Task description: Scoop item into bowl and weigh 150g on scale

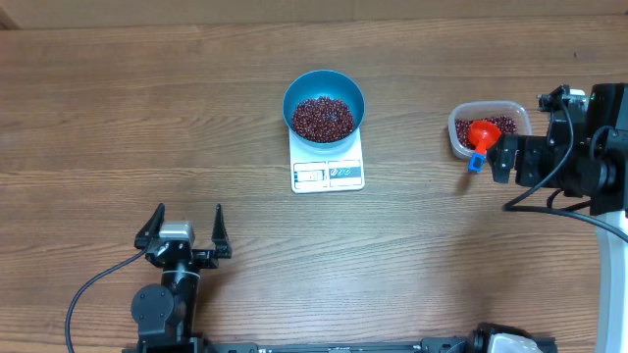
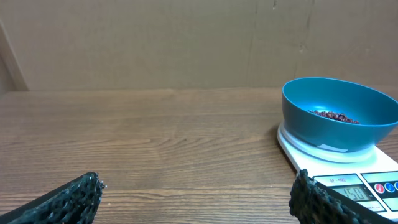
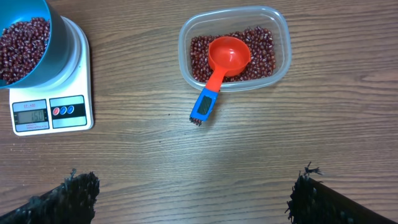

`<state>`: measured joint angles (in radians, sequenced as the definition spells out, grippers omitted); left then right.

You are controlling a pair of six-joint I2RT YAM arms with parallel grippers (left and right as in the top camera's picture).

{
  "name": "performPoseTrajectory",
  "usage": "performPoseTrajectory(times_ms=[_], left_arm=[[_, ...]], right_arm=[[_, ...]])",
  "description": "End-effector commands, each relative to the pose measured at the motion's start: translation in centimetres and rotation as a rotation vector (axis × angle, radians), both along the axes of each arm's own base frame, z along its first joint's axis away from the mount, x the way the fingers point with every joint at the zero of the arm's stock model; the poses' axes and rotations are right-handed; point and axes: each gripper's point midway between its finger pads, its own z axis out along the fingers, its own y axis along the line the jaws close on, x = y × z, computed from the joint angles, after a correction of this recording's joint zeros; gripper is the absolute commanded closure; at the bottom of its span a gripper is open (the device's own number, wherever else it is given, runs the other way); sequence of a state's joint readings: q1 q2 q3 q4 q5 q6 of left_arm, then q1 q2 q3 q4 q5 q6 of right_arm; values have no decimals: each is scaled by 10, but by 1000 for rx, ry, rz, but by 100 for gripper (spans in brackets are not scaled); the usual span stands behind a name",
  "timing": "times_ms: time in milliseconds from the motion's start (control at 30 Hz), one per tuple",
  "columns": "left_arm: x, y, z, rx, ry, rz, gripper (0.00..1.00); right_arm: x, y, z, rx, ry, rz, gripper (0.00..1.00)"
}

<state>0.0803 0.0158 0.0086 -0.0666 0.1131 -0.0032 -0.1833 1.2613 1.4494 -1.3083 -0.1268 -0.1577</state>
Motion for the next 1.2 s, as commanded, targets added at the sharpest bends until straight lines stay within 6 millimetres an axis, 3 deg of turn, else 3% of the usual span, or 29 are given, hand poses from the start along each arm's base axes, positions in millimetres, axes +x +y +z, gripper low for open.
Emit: performPoseTrajectory(times_ms=[0,500,767,933,1167], left_arm=[[0,-1,0,16,-7,-6,0],[0,-1,0,16,-7,-6,1],[0,-1,0,16,-7,-6,1],[0,-1,0,16,-7,-6,0],[0,-1,0,16,-7,-6,0]], right_arm=[[3,1,10,0,-32,8,0],[3,1,11,0,-34,8,0],[0,2,27,-12,-108,9,0],[-3,15,50,21,-269,51,0],[5,42,83,65,-637,191,0]])
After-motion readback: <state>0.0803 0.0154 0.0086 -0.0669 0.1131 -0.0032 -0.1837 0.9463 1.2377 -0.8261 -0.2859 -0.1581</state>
